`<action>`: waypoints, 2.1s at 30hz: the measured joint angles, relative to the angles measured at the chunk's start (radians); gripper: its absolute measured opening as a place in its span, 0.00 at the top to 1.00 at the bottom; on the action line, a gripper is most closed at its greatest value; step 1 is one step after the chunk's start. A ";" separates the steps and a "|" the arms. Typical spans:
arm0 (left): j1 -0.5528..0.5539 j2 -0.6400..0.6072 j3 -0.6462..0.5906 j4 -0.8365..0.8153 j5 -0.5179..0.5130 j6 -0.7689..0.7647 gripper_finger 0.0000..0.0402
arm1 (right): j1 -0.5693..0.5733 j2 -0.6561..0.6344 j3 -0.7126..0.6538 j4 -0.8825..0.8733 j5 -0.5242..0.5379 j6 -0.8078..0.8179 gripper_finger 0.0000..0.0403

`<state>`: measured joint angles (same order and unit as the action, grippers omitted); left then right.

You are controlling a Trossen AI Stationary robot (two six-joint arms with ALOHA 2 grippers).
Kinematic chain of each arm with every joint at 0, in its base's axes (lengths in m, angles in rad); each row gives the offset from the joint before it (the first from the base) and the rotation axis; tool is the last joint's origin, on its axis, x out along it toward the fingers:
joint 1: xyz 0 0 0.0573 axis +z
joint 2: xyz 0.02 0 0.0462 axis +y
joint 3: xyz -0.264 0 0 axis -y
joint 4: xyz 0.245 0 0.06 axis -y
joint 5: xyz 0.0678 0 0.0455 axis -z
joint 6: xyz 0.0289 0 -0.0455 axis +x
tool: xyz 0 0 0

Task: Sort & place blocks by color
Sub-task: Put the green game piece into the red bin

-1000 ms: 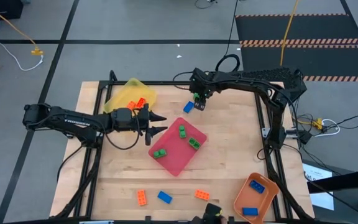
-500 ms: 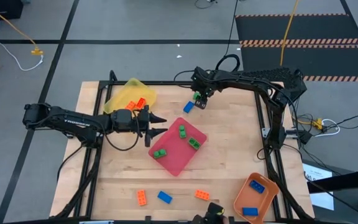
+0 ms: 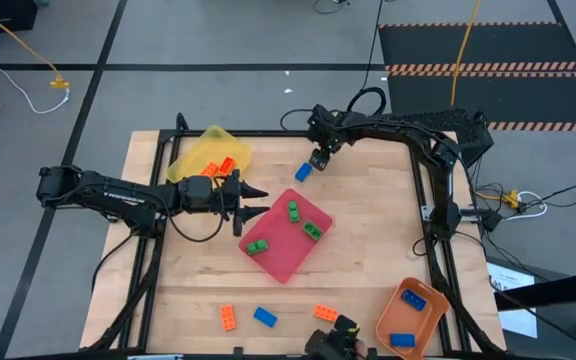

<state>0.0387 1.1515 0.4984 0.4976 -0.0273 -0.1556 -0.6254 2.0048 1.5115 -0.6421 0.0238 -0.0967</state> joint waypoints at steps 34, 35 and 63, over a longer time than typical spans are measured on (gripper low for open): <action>-0.003 0.000 0.000 -0.042 0.000 -0.007 0.48 | 0.047 -0.025 -0.098 0.056 0.011 -0.047 0.77; -0.003 0.000 0.000 -0.050 0.000 -0.012 0.48 | 0.057 -0.035 -0.098 0.043 0.029 -0.047 0.77; -0.008 0.000 0.000 -0.077 -0.018 -0.031 0.48 | 0.592 -0.319 -0.097 0.070 -0.155 0.142 0.77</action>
<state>0.0311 1.1519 0.4988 0.4202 -0.0450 -0.1869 -0.0332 1.6857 1.4145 -0.5719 -0.1309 0.0451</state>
